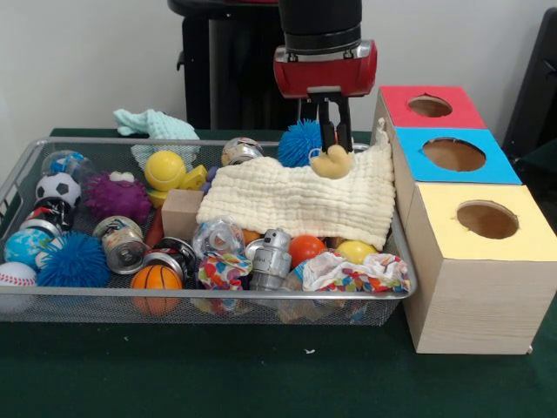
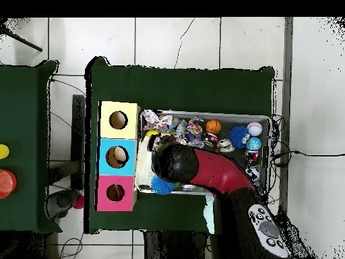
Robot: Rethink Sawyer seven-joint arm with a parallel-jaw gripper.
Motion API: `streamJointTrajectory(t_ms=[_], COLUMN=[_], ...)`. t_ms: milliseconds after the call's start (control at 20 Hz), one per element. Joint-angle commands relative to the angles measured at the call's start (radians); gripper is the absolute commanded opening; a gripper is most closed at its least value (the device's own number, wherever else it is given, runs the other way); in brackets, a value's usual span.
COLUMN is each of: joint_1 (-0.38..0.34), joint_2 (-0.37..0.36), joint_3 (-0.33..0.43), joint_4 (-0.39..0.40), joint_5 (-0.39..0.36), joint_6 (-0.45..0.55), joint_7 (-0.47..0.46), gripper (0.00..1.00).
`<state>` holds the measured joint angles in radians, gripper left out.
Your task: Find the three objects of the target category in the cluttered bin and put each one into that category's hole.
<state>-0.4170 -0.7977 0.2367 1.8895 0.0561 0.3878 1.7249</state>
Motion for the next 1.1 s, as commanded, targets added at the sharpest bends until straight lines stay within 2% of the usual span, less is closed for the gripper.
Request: streamJointTrajectory(t_ms=[50, 300, 600, 1100], joint_1=[-0.025, -0.037, -0.031, 0.004], joint_2=[0.010, 0.003, -0.025, -0.132], joint_3=[0.079, 0.113, 0.132, 0.141], joint_4=[0.037, 0.055, 0.095, 0.153], joint_5=[0.058, 0.096, 0.172, 0.287], joint_6=[0.125, 0.142, 0.167, 0.292], joint_7=[0.107, 0.099, 0.149, 0.174], gripper=[0.00, 0.00, 0.00, 0.00])
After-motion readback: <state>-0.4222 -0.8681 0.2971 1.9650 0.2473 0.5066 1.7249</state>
